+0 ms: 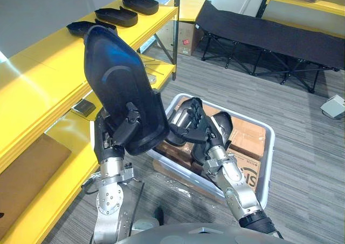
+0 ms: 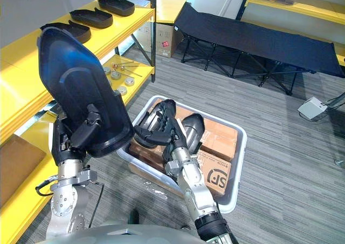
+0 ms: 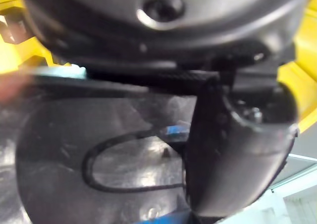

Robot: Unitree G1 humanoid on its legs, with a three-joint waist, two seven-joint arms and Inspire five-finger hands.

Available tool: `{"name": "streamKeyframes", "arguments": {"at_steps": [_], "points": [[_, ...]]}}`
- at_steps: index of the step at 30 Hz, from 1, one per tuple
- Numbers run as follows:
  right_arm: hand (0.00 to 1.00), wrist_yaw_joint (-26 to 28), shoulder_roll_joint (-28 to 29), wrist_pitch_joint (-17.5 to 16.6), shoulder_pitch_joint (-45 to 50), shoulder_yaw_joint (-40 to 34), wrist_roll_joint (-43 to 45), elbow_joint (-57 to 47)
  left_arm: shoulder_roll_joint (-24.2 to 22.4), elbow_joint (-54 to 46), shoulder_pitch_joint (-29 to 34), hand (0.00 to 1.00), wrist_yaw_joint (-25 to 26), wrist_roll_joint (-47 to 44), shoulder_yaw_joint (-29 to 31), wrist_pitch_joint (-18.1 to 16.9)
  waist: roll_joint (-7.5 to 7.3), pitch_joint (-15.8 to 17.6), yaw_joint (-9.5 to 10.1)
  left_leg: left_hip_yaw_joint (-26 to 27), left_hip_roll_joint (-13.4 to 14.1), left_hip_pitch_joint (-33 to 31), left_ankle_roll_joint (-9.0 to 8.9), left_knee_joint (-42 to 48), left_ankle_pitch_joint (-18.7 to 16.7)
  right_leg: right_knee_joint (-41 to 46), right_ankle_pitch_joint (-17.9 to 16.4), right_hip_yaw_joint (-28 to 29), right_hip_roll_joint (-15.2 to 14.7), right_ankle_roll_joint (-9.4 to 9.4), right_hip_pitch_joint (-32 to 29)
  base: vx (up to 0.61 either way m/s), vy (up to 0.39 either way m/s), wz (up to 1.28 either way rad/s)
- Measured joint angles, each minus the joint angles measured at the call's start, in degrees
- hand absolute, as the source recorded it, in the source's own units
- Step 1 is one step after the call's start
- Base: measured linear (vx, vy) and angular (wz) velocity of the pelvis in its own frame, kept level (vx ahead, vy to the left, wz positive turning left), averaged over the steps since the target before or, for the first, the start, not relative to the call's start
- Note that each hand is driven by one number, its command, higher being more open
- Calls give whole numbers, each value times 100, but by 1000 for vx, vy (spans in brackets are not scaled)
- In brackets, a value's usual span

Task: Walk over and take three plastic housings, then place them on the shelf

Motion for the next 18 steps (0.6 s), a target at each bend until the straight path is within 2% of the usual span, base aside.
{"name": "streamKeyframes", "arguments": {"at_steps": [4,5,6,7,8,9,10,11,13,15,17,18], "points": [[100,13,7,4,-20,54,-1,0,21,-14,83,0,-118,-6,117,9,41,5,-9,-235,-18,-280,-19,160,-52,19,-1,-335,-5,1,17,-14,4,39],[100,7,20,11,-7,22,-60,-7,35,-11,116,0,-184,-27,128,10,48,14,-26,-116,17,-390,-20,172,-291,23,1,-597,-63,9,37,-40,31,88],[100,-14,25,16,32,-42,-213,-28,46,23,110,0,-254,-45,128,12,50,30,-43,181,102,-437,-45,234,-430,28,16,-764,-82,23,70,-20,48,131],[100,-50,-6,21,160,-145,-444,-120,67,84,106,0,-423,-73,94,10,131,82,-179,839,365,-549,-66,499,-500,109,15,-1097,-108,26,202,25,89,146],[100,-57,-60,21,306,-277,-503,-178,80,146,106,0,-548,-118,-8,7,251,108,-185,1583,683,-574,-61,751,-496,334,-55,-1264,-151,40,262,33,93,142],[100,-56,-95,20,347,-338,-503,-187,88,161,106,0,-583,-191,-59,6,302,137,-192,1835,780,-563,-51,847,-449,556,-164,-1285,-220,34,256,57,139,100],[100,-58,-207,25,360,-412,-503,-166,111,168,107,0,-615,-296,-150,4,325,185,-198,1847,750,-570,11,964,-289,1142,-464,-1265,-437,40,129,60,160,64],[100,-21,-244,14,359,-423,-500,-167,138,178,107,0,-596,-300,-163,4,279,194,-210,1766,694,-594,46,1033,-315,1499,-628,-1139,-625,-13,8,55,145,48],[100,13,-204,-18,356,-459,-487,-190,304,192,110,0,-586,-304,-191,4,178,206,-216,1760,605,-580,49,1008,-320,1613,-716,-1046,-721,31,-4,18,43,12],[100,30,-171,-54,364,-511,-449,-260,339,216,151,0,-583,-301,-329,5,172,210,-213,1850,512,-509,42,798,-234,1495,-679,-1051,-758,109,21,10,25,-12],[100,25,-147,-140,415,-582,-448,-308,358,222,157,0,-647,-300,-571,10,167,213,-326,1848,348,-425,80,462,-82,1273,-555,-1096,-787,266,75,-13,52,4],[100,12,-146,-215,463,-598,-444,-309,369,227,156,0,-686,-296,-660,22,168,214,-359,1836,300,-379,104,352,-37,1226,-499,-1107,-798,270,94,-13,49,9]]}}
